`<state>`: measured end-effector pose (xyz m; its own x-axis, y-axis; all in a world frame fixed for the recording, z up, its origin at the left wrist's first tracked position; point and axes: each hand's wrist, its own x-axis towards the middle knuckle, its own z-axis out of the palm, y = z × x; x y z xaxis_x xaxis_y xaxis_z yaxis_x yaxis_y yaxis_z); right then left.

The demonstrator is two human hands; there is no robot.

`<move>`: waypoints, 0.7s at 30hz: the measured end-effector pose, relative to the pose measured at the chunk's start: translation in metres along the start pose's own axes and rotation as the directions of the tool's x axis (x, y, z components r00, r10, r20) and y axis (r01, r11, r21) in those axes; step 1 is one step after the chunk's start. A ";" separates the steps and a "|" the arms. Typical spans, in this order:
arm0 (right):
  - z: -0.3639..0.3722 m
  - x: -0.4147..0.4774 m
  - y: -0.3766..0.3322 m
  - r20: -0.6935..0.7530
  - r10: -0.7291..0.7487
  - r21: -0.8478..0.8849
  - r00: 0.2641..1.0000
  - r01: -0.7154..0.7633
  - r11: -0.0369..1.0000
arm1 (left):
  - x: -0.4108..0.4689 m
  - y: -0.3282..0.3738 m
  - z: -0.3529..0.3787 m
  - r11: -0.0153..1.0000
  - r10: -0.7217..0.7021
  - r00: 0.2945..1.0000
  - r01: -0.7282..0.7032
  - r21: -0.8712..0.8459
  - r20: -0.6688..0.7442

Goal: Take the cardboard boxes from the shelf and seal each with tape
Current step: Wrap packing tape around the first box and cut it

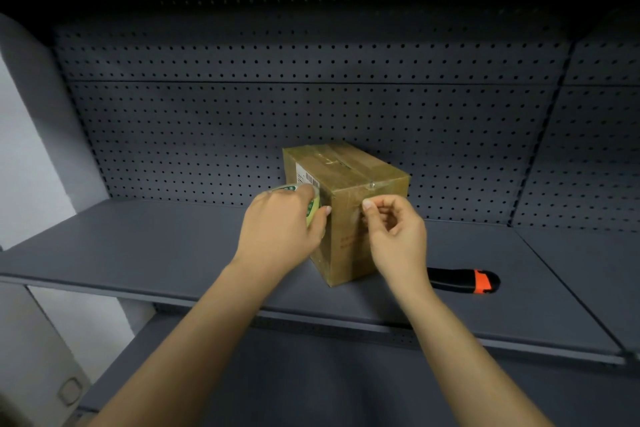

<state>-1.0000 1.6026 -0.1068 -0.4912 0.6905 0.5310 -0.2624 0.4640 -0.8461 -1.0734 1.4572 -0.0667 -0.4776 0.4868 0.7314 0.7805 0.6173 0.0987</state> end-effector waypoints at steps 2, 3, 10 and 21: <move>0.000 0.002 0.002 -0.001 -0.018 -0.035 1.000 0.018 0.999 | 0.001 0.000 0.000 1.000 -0.010 1.000 0.010 -0.006 0.010; 0.000 0.003 0.003 -0.005 -0.033 -0.052 0.999 0.033 0.998 | 0.002 0.000 0.000 1.000 -0.015 1.000 0.015 -0.009 0.013; -0.001 0.010 0.000 -0.084 -0.103 -0.164 0.991 0.089 0.982 | 0.005 0.000 0.000 1.000 -0.010 1.000 0.010 -0.009 0.024; -0.002 0.034 -0.007 0.364 -0.502 -0.241 0.784 0.600 0.763 | 0.009 -0.005 0.003 0.999 0.036 0.999 -0.035 -0.025 0.034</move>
<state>-1.0130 1.6242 -0.0822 -0.5563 0.1066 0.8241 -0.2943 0.9022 -0.3153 -1.0826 1.4605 -0.0627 -0.4626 0.5291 0.7114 0.8067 0.5840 0.0902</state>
